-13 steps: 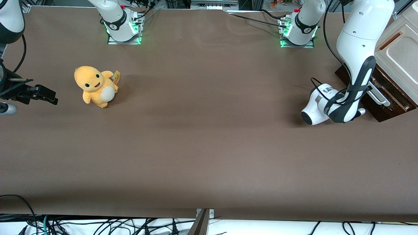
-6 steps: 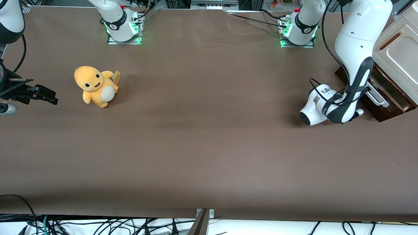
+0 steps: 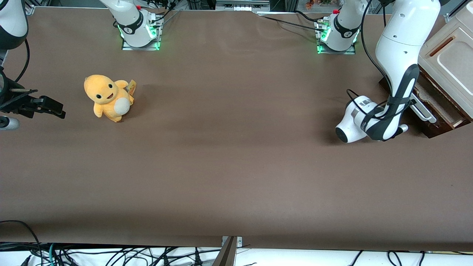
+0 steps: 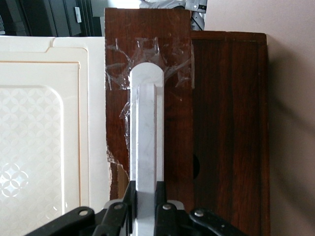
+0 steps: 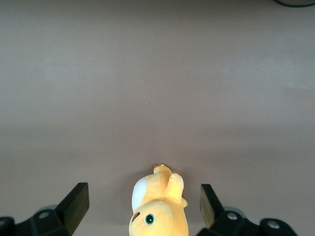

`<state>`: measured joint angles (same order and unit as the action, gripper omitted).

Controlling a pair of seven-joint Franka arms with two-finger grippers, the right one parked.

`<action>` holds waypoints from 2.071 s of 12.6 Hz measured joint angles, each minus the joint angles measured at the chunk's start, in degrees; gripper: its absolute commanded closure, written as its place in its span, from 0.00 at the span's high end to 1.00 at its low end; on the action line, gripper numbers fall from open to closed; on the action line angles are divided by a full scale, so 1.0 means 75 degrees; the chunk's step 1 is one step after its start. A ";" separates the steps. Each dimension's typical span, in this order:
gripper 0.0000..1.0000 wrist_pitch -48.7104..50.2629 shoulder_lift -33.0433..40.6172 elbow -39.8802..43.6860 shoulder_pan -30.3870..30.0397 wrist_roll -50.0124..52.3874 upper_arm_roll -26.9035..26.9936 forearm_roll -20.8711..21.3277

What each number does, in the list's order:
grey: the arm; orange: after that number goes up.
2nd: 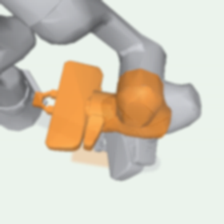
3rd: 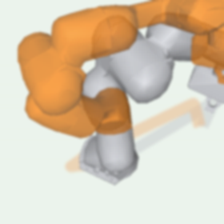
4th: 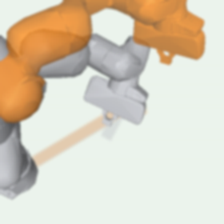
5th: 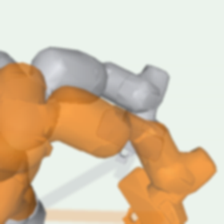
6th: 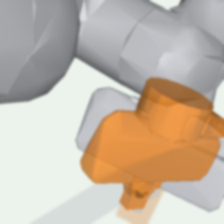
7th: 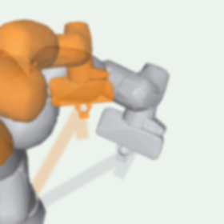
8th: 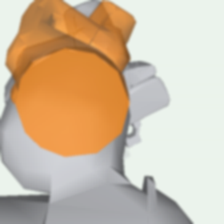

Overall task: Open lower drawer with left arm only
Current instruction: 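Pull the gripped handle outward, sliding the drawer out of the cabinet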

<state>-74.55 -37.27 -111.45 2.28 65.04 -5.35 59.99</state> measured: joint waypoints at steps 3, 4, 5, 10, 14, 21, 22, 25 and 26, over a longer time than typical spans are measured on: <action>0.00 0.0019 -0.0018 0.0073 0.0000 -0.0027 0.0000 -0.0017; 0.00 0.0026 -0.0027 0.0095 0.0000 -0.0030 0.0000 -0.0027; 0.00 0.0031 -0.0034 0.0109 0.0000 -0.0034 0.0000 -0.0032; 0.00 0.0046 -0.0112 0.0168 0.0021 -0.0043 -0.0001 -0.0060; 0.00 0.0125 -0.0162 0.0269 0.0285 -0.0043 -0.0001 -0.0195; 0.00 0.0198 -0.0197 0.0422 0.0332 -0.0065 0.0000 -0.0268; 0.00 0.0237 -0.0197 0.0472 0.0335 -0.0123 0.0000 -0.0286; 0.00 0.0316 -0.0205 0.0655 0.0353 -0.0312 0.0001 -0.0351; 0.00 0.0319 -0.0211 0.0665 0.0354 -0.0318 0.0002 -0.0353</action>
<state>-72.16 -38.86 -106.46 4.94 62.66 -5.33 57.34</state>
